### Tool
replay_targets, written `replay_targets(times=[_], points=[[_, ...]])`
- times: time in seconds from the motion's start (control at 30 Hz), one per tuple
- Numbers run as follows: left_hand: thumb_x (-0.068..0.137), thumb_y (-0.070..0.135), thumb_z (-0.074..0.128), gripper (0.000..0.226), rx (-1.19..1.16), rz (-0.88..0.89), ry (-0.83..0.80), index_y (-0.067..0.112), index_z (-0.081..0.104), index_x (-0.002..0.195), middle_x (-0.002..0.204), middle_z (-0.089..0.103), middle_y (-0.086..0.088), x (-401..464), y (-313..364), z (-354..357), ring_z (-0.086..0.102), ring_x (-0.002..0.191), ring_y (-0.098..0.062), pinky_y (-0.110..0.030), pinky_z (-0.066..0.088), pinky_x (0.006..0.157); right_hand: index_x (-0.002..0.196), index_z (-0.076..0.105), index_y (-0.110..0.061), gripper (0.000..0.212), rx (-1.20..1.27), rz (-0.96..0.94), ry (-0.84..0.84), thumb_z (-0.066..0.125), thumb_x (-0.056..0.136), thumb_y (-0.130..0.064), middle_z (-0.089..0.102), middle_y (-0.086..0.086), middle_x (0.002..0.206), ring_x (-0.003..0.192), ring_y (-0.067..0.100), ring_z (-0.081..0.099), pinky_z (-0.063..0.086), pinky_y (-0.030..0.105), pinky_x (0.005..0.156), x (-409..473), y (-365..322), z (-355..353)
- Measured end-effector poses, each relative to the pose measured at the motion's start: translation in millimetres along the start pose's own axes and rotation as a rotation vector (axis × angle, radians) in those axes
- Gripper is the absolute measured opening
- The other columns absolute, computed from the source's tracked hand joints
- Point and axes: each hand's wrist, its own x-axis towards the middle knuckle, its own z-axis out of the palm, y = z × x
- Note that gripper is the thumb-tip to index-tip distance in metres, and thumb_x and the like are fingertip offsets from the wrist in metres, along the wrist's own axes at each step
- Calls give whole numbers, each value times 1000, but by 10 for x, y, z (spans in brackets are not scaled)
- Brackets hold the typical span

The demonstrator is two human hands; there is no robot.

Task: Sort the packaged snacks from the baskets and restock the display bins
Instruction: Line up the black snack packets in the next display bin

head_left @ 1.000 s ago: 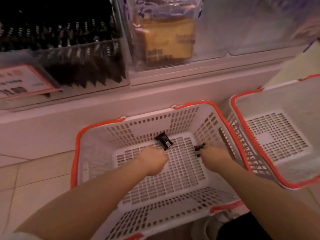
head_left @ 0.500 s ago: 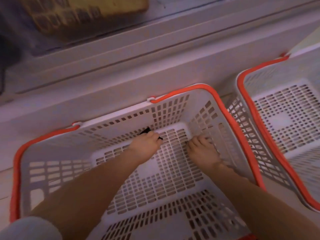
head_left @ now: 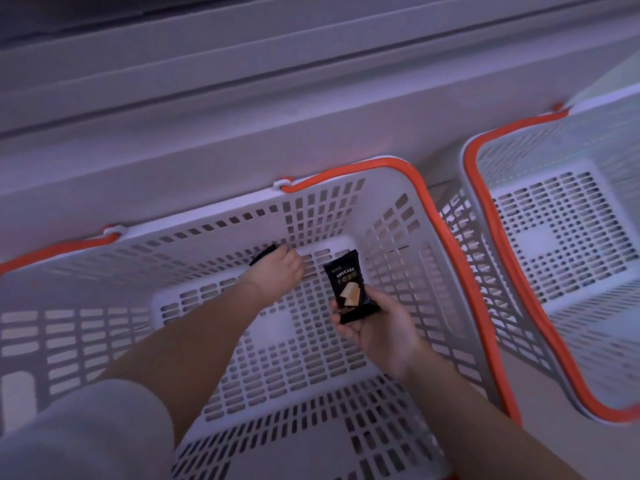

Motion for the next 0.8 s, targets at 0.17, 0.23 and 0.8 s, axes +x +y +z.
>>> replay_targets(times=[0.17, 0.23, 0.8], points=[[95, 23, 46, 42, -581, -171, 37, 8, 38, 133, 127, 49, -12, -189, -78, -231, 46, 117, -28, -37, 39, 97, 117, 56, -3, 36, -79, -49, 35, 40, 97, -29, 64, 14, 90, 72, 24, 62, 55, 28, 62, -127, -2, 81], [88, 26, 58, 33, -1207, -274, 118, 17, 51, 119, 110, 62, -7, -384, -52, -411, 60, 99, -24, -36, 50, 82, 115, 57, -4, 34, -106, -83, 65, 40, 97, -28, 64, 14, 89, 74, 24, 61, 51, 31, 71, -205, -16, 130], [98, 20, 42, 32, -1421, -558, 35, 12, 50, 128, 125, 56, -6, -1801, 938, -476, 56, 107, -21, -23, 42, 82, 78, 52, -14, 24, -999, -300, 335, 45, 98, -27, 54, 6, 70, 61, 18, 51, 40, 29, 60, -1001, 401, 367]])
